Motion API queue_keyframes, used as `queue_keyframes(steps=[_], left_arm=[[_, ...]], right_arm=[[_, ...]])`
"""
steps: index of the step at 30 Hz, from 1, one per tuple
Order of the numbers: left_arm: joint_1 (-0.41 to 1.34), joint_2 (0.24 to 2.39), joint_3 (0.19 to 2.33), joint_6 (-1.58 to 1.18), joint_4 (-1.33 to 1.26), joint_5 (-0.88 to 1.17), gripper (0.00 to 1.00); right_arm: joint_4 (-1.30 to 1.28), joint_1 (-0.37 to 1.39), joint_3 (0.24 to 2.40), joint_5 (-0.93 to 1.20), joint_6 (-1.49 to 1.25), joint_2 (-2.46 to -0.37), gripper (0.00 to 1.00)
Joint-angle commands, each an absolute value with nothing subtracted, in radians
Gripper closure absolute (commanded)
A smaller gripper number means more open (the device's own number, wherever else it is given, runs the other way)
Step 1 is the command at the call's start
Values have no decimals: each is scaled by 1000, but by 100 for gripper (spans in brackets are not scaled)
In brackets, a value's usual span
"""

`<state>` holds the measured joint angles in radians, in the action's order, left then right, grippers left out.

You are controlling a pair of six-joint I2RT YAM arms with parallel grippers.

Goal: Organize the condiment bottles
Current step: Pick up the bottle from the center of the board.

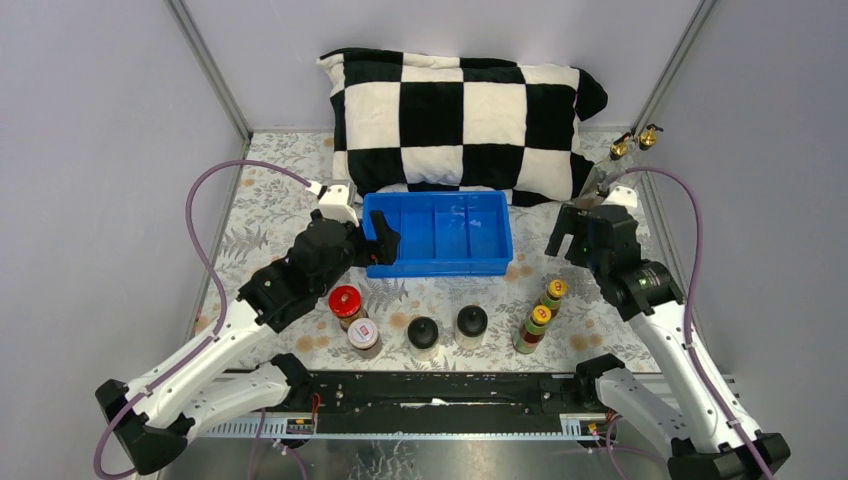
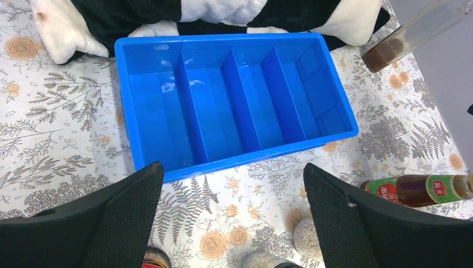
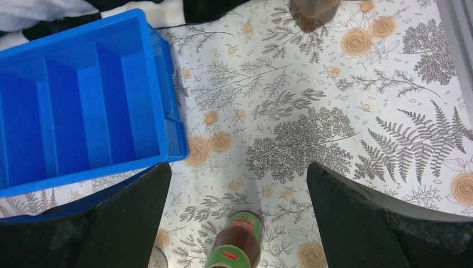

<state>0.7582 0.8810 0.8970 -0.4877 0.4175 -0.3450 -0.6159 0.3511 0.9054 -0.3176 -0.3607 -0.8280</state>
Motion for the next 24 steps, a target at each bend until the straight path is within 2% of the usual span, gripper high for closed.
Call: queue_keyframes(steps=[1,10,24], left_arm=[[751,883,886,-490,381,-358,1],[745,876,857,-489,369,-352,1],[744,902,870,-510,355,-319,1]], right_arm=[[-597,292,912,-252,-369,-851,0],[-599,291,856,-227,-397,-861,0],[-716,292,944,-184,-415,-787,1]])
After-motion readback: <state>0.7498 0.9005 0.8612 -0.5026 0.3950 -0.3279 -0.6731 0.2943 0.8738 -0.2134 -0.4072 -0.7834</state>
